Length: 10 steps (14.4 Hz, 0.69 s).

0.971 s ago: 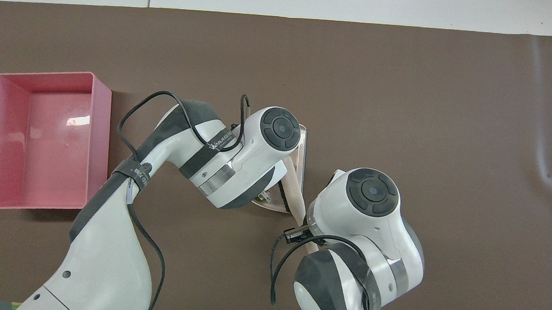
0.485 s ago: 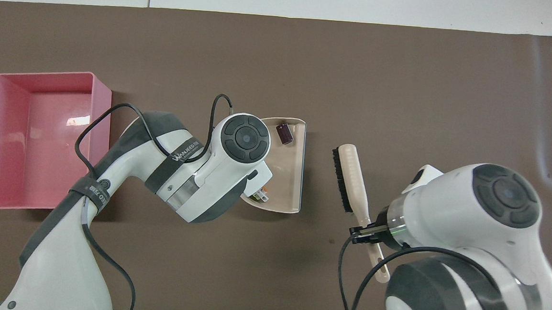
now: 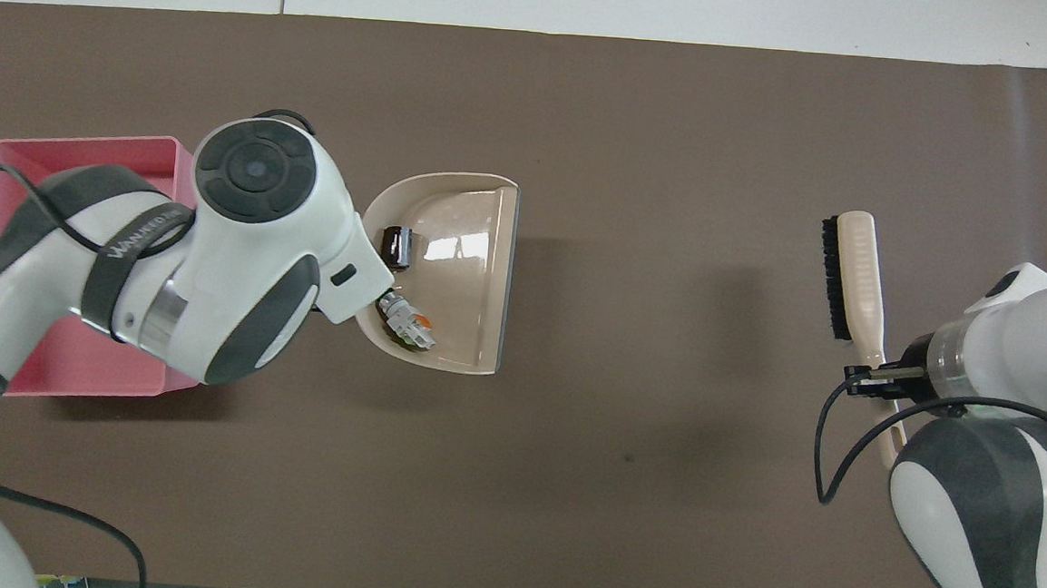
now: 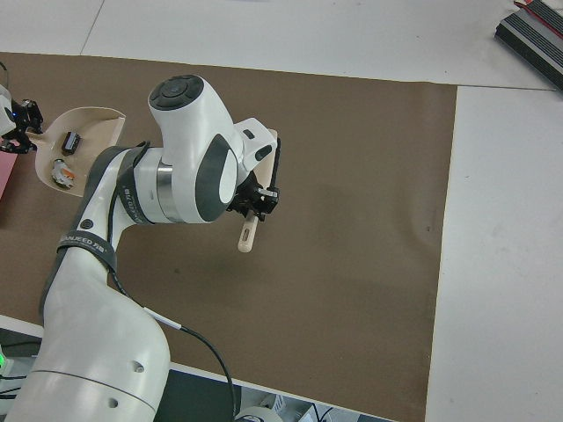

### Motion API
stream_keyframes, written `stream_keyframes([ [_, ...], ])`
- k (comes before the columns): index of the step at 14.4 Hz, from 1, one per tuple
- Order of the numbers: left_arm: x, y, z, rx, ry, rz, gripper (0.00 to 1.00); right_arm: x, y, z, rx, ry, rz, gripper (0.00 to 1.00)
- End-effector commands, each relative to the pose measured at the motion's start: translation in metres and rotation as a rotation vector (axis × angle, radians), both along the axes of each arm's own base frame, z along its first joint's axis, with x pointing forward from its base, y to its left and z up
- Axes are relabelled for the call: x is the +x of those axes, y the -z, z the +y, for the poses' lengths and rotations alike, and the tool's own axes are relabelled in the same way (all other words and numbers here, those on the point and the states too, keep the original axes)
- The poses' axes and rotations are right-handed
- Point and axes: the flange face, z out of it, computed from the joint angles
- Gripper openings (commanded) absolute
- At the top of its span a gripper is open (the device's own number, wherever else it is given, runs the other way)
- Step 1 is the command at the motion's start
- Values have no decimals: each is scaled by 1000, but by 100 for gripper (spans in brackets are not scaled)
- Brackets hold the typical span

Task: Clean e-waste and dump in bin
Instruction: 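Carry the dustpan to the pink bin while the right gripper withdraws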

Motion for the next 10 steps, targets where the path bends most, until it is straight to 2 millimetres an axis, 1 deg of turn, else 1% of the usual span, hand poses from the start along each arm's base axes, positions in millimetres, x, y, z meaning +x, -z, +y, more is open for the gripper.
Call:
stream_keyframes([
  [1, 2, -30, 58, -37, 22, 16, 0, 17, 31, -30, -32, 5, -8, 0],
  [3, 14, -39, 98, -37, 20, 14, 0, 20, 46, -48, -20, -43, -27, 0],
  [4, 22, -45, 125, -37, 28, 14, 0, 18, 56, -62, -14, -58, -37, 0],
  [5, 27, -51, 145, -37, 21, 13, 0, 14, 66, -73, -10, -62, -41, 0],
  [6, 31, -61, 162, -37, -5, 10, 0, 10, 74, -76, -7, -67, -28, 0],
  [8, 41, -70, 208, -38, -68, -1, 0, 7, 87, -80, -1, -60, -16, 0],
  [9, 43, -74, 217, -38, -59, -8, 0, 1, 96, -88, 3, -40, 0, 0],
  [10, 44, -76, 223, -39, -63, -12, 0, -4, 101, -89, 8, -34, 11, 0],
])
